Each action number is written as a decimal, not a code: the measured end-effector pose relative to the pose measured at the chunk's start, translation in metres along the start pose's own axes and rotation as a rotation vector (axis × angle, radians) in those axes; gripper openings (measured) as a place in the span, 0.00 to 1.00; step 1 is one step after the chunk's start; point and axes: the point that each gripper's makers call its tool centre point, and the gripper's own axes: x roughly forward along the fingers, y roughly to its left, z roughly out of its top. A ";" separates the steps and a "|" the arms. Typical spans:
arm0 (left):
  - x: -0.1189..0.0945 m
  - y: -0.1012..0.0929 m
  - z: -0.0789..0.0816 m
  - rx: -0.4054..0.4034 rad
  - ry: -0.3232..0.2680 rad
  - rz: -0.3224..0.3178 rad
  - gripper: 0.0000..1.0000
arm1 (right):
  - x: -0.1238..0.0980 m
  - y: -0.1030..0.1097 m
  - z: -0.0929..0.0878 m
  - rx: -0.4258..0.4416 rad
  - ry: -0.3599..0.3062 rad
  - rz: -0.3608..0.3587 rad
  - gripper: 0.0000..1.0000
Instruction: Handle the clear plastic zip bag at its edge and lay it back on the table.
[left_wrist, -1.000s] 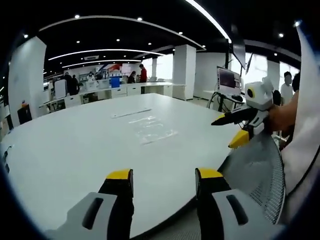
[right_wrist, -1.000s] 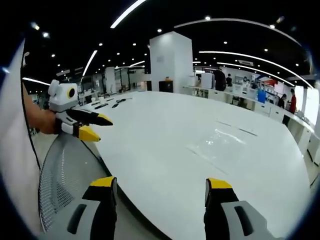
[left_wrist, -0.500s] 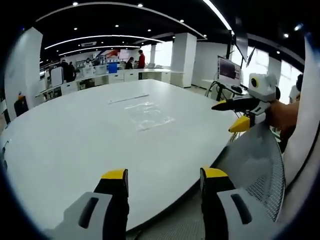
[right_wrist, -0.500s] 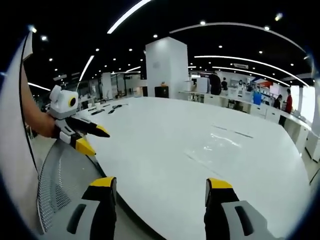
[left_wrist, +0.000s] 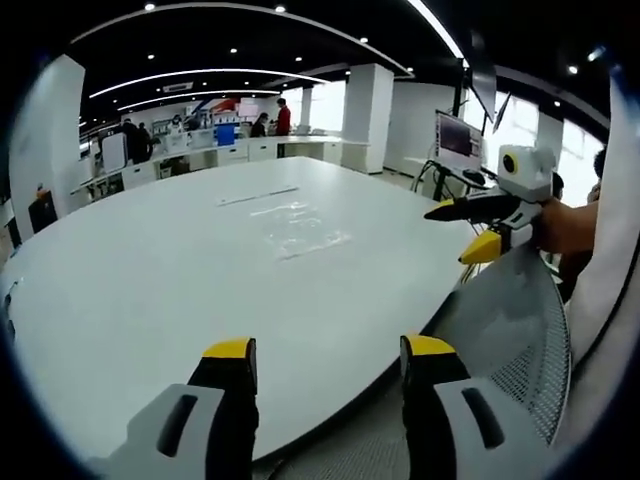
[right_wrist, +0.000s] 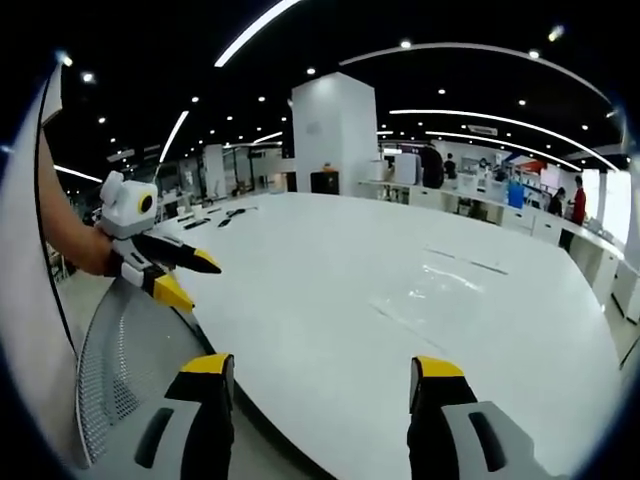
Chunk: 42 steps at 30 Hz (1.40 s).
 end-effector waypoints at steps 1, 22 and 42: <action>0.000 0.000 0.000 0.001 -0.002 0.000 0.55 | 0.000 0.000 0.000 -0.003 -0.002 0.001 0.71; -0.001 -0.005 0.009 0.004 -0.026 0.002 0.55 | 0.001 0.000 0.001 -0.007 -0.005 0.000 0.70; -0.008 -0.006 0.022 0.013 -0.085 0.027 0.54 | 0.003 0.005 -0.002 -0.013 0.014 0.031 0.70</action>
